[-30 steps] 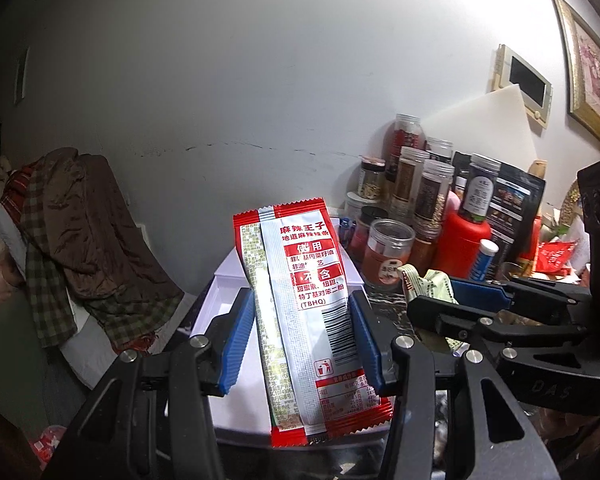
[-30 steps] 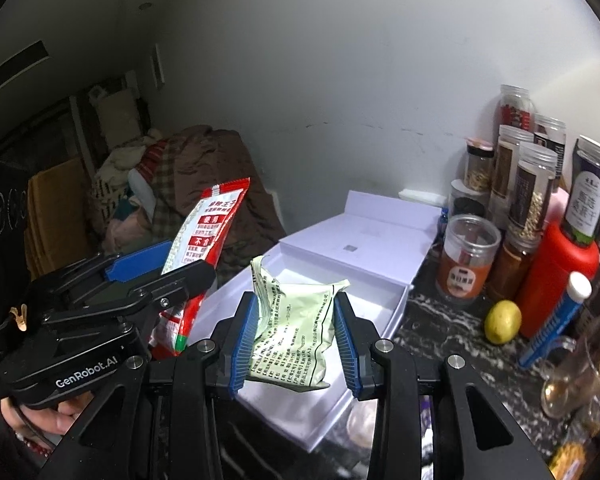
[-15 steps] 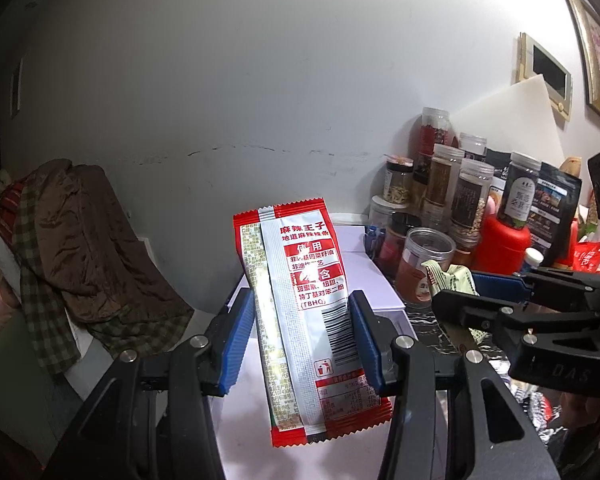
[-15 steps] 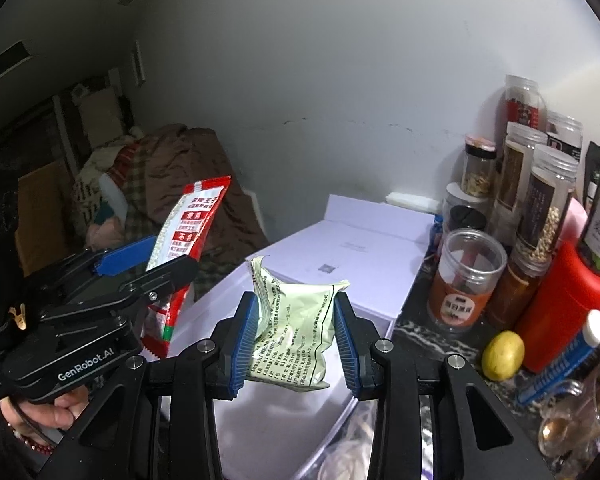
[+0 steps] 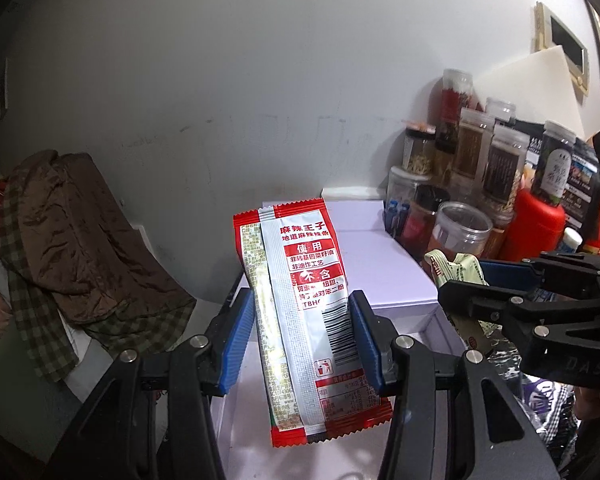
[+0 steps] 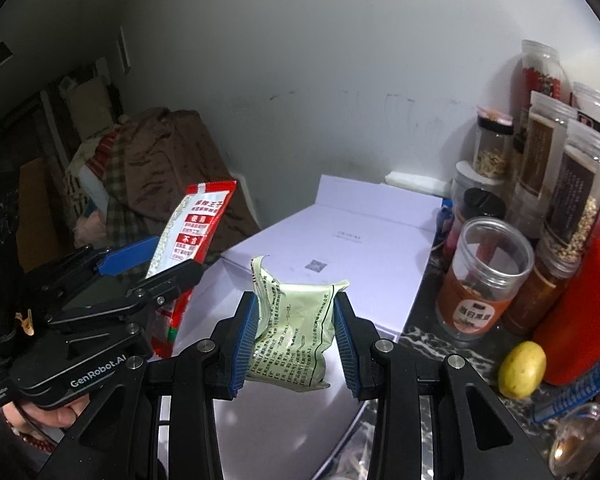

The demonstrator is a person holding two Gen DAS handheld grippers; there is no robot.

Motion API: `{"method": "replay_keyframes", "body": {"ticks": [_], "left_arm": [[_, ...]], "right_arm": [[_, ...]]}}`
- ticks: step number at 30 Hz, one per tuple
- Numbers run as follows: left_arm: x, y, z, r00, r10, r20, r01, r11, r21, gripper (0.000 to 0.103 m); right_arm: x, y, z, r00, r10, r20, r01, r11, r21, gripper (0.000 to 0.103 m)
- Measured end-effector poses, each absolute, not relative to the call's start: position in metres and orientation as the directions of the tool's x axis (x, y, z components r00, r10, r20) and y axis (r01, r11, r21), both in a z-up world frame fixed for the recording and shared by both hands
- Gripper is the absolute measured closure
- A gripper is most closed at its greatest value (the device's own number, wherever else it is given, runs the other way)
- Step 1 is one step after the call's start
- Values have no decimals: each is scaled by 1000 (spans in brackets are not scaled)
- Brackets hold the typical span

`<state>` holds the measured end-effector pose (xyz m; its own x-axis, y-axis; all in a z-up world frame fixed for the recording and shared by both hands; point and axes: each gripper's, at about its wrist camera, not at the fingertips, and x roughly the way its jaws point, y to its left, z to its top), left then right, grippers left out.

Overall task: Organize soft objects
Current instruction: 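Carry the red packet in the left gripper over the white box while the right gripper carries the green packet, then open the right gripper to drop the green packet into the box while the left gripper releases the red packet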

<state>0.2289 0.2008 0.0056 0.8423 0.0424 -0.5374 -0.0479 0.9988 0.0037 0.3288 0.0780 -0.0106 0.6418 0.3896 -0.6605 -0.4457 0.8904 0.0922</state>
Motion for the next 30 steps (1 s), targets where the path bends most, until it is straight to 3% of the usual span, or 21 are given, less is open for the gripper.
{"method": "replay_keyframes", "body": {"ticks": [30], "left_arm": [[294, 214, -62, 629, 25, -777, -65, 998, -21, 55]], "right_arm": [[393, 94, -63, 511, 341, -789, -423, 899, 115, 63]]}}
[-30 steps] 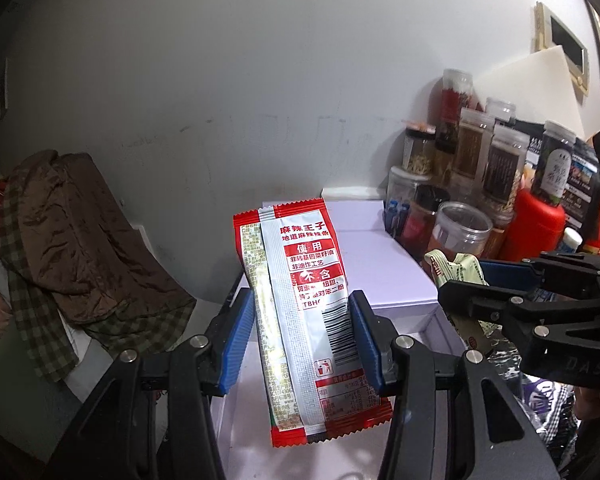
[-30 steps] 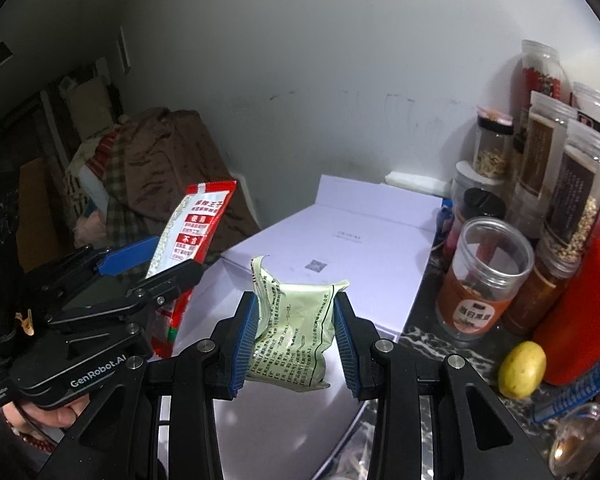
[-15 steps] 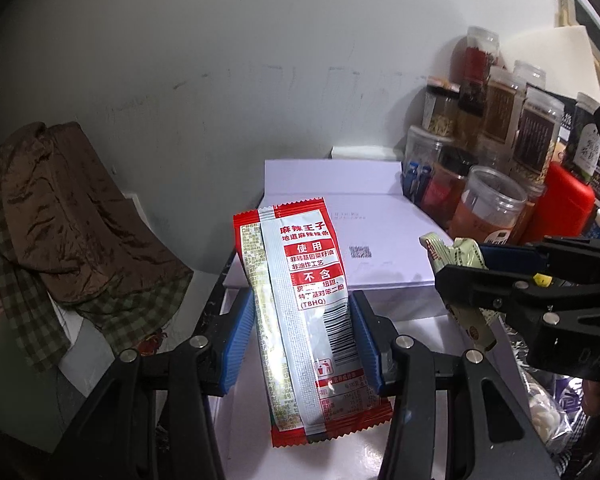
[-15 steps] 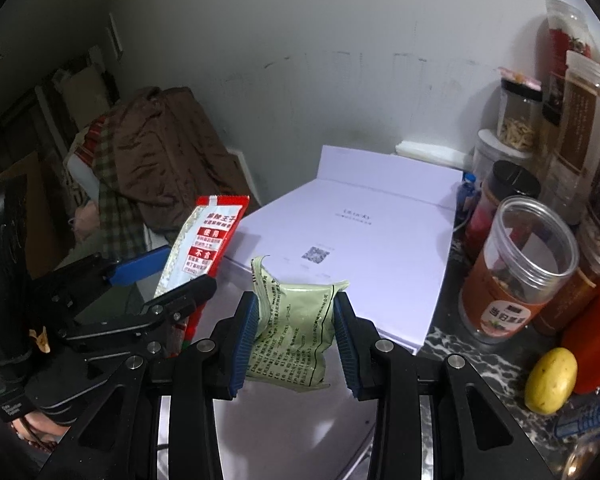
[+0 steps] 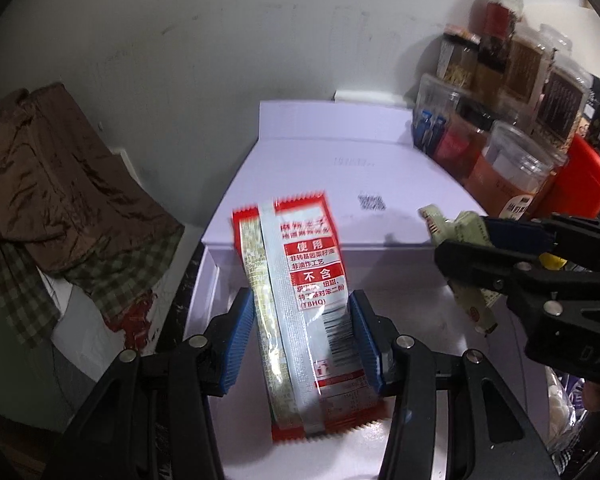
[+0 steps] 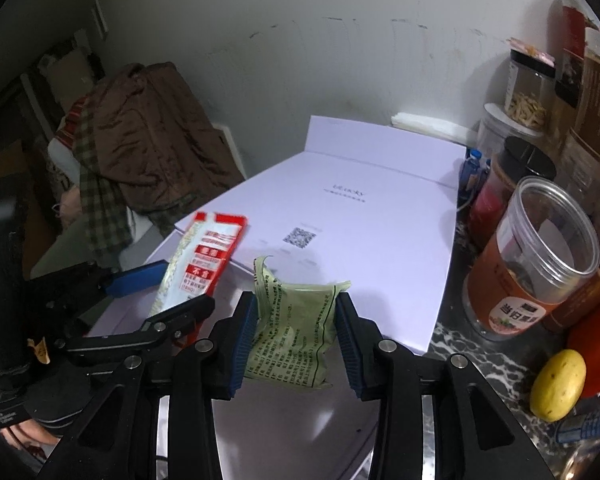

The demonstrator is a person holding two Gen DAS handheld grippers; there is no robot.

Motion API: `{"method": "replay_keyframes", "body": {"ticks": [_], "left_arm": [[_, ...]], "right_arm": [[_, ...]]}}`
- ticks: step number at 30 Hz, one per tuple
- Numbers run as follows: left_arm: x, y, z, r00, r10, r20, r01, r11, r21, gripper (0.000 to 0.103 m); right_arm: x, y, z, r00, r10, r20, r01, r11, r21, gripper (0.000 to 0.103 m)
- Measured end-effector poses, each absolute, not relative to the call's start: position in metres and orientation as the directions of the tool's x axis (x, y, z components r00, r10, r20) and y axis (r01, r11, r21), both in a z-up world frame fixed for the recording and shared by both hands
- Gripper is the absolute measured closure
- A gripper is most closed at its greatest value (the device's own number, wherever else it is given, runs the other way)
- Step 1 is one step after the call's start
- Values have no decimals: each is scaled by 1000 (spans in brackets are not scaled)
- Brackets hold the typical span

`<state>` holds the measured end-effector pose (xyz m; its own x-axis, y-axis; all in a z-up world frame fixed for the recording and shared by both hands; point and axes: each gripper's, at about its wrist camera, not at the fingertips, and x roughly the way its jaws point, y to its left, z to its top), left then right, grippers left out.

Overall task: Organize soft objects
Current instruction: 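Open the right gripper to drop the green packet into the box while the left gripper releases the red packet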

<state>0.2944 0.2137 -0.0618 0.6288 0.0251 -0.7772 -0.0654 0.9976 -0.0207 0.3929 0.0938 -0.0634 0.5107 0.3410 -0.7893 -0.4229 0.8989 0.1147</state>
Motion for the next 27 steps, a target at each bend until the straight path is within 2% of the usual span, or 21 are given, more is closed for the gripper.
{"method": "replay_keyframes", "body": {"ticks": [4, 6, 7, 8, 9, 17, 27], "left_arm": [[298, 215, -66, 603, 44, -796, -88, 996, -11, 54], [299, 214, -66, 595, 62, -801, -99, 995, 4, 47], [299, 214, -66, 593, 80, -801, -108, 994, 20, 43], [299, 213, -65, 592, 94, -800, -116, 993, 31, 34], [299, 214, -64, 594, 103, -798, -122, 992, 37, 33], [292, 212, -43, 616, 140, -775, -146, 987, 63, 33], [270, 195, 3, 684, 162, -712, -148, 986, 82, 33]], "right_arm": [[394, 92, -67, 485, 333, -809, -418, 900, 119, 62], [395, 91, -67, 484, 325, -812, -411, 904, 117, 53], [395, 90, -66, 486, 321, -813, -407, 906, 115, 51], [395, 89, -66, 489, 319, -812, -404, 908, 114, 48], [394, 88, -65, 491, 317, -811, -401, 909, 112, 48], [384, 83, -50, 521, 304, -798, -399, 913, 87, 48], [358, 71, -2, 605, 308, -734, -393, 917, 61, 48]]}}
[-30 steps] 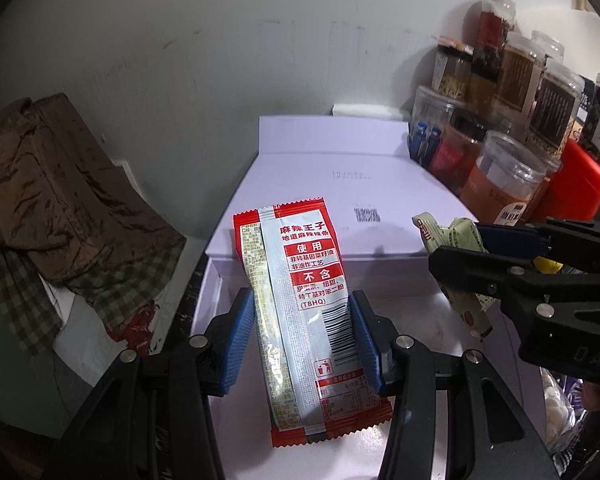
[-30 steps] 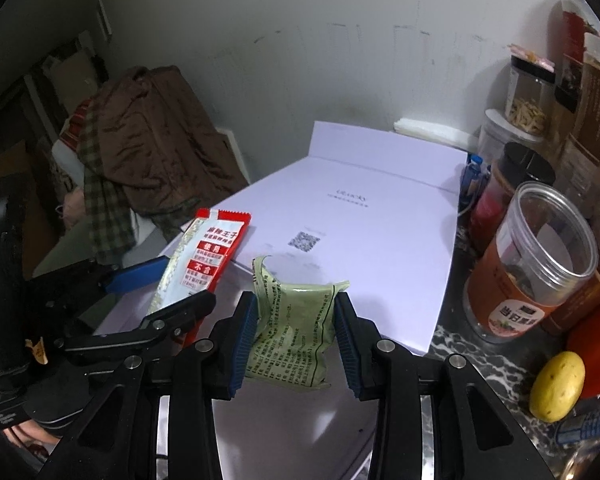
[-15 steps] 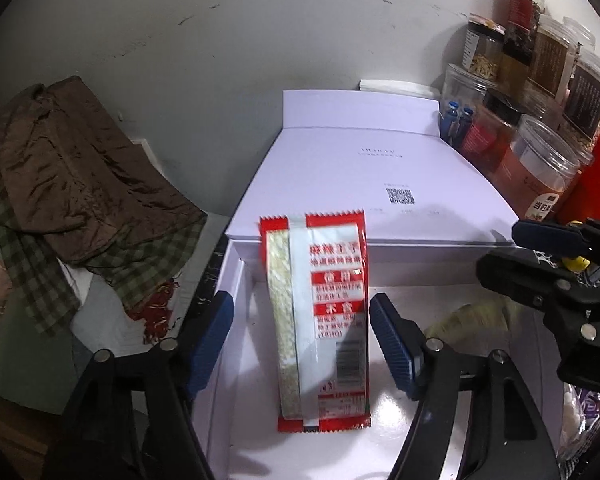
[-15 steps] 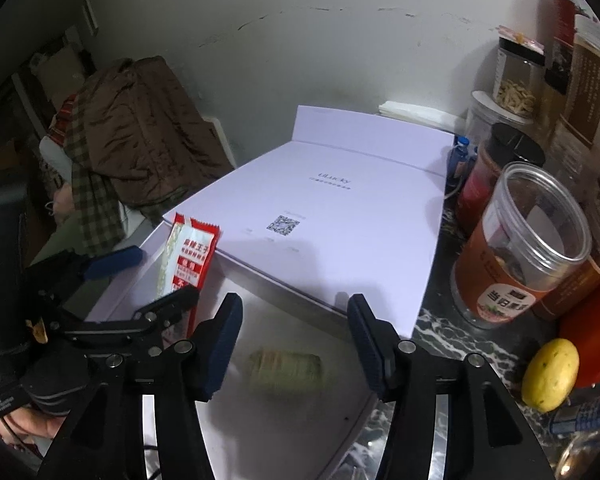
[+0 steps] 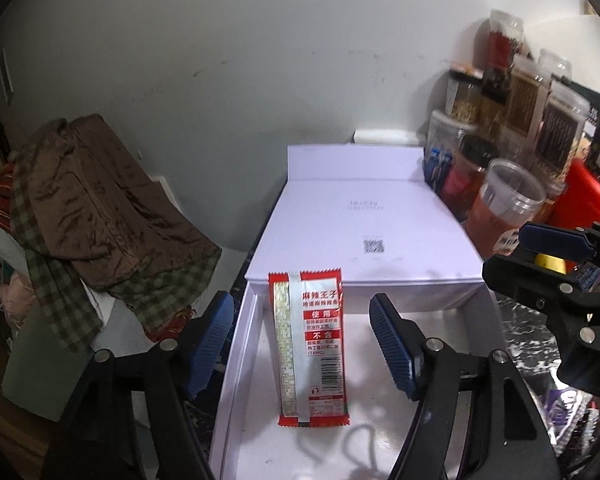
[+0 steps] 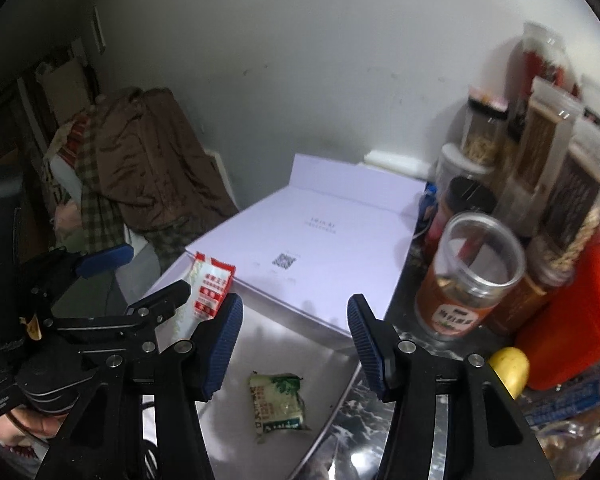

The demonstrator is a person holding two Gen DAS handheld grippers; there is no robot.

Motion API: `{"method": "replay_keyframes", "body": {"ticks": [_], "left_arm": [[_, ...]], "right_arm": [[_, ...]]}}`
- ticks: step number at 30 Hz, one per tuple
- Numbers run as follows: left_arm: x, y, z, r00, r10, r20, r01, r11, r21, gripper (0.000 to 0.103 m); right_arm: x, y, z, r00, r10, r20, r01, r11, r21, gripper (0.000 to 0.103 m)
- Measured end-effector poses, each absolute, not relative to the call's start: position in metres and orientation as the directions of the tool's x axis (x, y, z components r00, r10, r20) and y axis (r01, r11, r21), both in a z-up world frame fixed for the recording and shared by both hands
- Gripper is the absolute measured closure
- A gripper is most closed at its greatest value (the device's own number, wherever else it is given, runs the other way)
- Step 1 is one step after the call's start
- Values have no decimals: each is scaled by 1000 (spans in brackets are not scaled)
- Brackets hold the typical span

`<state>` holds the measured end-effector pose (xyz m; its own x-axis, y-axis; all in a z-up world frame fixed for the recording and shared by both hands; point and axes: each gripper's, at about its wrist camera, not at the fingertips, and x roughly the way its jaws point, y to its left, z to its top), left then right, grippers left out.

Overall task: Organize soft objects
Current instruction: 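Open the right gripper to drop the green packet into the box while the left gripper releases the red packet, then withdraw both open grippers from the box back toward the gingham cloth items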

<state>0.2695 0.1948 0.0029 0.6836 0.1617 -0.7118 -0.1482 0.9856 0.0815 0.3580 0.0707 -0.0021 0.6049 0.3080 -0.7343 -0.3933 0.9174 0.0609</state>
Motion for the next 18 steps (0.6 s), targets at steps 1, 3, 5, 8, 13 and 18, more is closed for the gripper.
{"method": "replay_keyframes", "body": {"ticks": [1, 3, 5, 8, 13, 18], "left_arm": [[267, 193, 8, 690, 161, -706, -147, 986, 81, 33], [260, 190, 20, 706, 165, -689, -147, 985, 86, 33], [253, 185, 30, 722, 169, -671, -145, 985, 92, 33], [241, 178, 47, 747, 166, -644, -137, 986, 96, 33], [218, 165, 71, 783, 154, -603, -122, 988, 95, 33], [188, 153, 93, 821, 144, -552, -108, 989, 98, 33]], "right_arm": [[355, 70, 3, 611, 310, -728, -393, 917, 60, 48], [348, 68, 13, 627, 312, -714, -394, 918, 56, 48], [338, 64, 25, 648, 314, -694, -394, 918, 47, 48], [326, 61, 40, 671, 314, -671, -394, 918, 36, 48], [298, 52, 67, 717, 308, -626, -387, 922, 11, 48], [267, 45, 89, 755, 299, -584, -377, 926, -14, 46]]}}
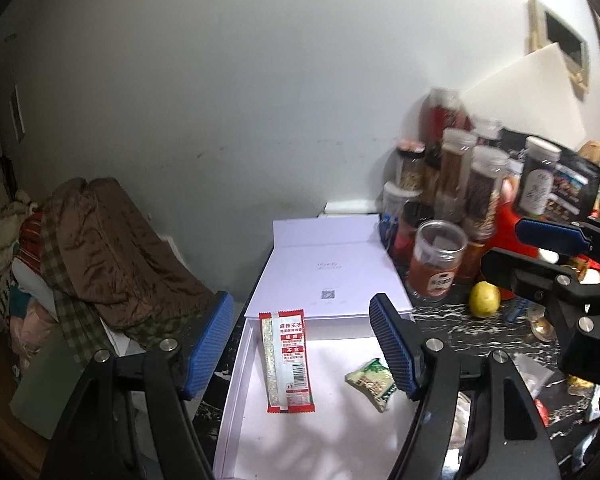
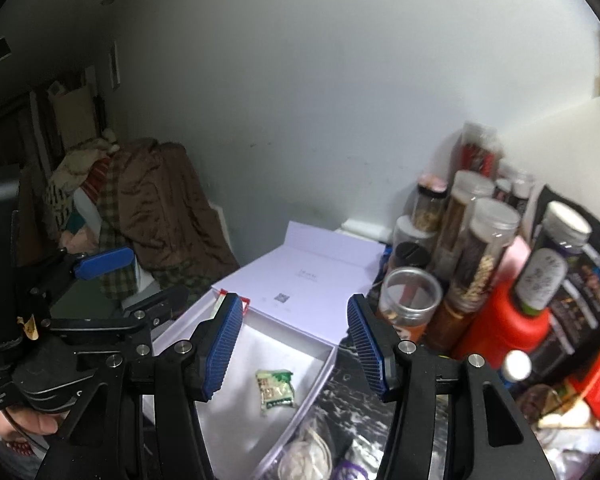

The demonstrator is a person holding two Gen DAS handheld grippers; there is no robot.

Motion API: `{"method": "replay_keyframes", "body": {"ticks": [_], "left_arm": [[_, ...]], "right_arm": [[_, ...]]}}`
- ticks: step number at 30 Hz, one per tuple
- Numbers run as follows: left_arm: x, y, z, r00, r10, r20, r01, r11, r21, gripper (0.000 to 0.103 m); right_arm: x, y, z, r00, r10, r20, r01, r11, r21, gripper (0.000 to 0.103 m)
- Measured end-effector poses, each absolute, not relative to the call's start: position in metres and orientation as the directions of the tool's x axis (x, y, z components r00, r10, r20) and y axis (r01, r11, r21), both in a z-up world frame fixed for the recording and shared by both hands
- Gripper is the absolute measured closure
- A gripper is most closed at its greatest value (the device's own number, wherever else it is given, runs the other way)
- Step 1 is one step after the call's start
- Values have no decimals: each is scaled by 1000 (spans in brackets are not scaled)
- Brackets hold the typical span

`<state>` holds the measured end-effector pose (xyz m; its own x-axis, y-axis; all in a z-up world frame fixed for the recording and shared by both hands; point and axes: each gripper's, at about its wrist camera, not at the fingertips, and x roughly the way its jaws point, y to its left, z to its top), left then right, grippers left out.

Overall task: Organize soft objects
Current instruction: 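Withdraw both open grippers from the box back toward the gingham cloth items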

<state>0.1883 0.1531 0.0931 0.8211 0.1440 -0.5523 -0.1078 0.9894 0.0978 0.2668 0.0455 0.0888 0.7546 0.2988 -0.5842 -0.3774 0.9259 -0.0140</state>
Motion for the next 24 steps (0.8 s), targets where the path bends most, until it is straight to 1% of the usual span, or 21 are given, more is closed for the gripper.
{"method": "replay_keyframes", "body": {"ticks": [2, 7, 9, 13, 15, 24], "left_arm": [[178, 150, 100, 831, 138, -538, -103, 990, 95, 33], [150, 140, 115, 855, 120, -505, -88, 992, 87, 33], [140, 136, 119, 862, 112, -494, -80, 993, 85, 33], [121, 128, 126, 873, 87, -481, -60, 996, 71, 33], [111, 122, 128, 877, 74, -475, -45, 996, 71, 33], [72, 96, 123, 881, 16, -473, 18, 998, 68, 33]], "right_arm": [[255, 42, 96, 765, 299, -570, -374, 927, -15, 43], [224, 35, 111, 779, 313, -544, -375, 927, -4, 43], [211, 32, 116, 789, 312, -530, -373, 928, -10, 38], [184, 26, 125, 807, 309, -503, -372, 928, -26, 37], [175, 24, 126, 812, 307, -497, -371, 928, -32, 34], [123, 7, 122, 825, 286, -487, -352, 935, -47, 34]]}}
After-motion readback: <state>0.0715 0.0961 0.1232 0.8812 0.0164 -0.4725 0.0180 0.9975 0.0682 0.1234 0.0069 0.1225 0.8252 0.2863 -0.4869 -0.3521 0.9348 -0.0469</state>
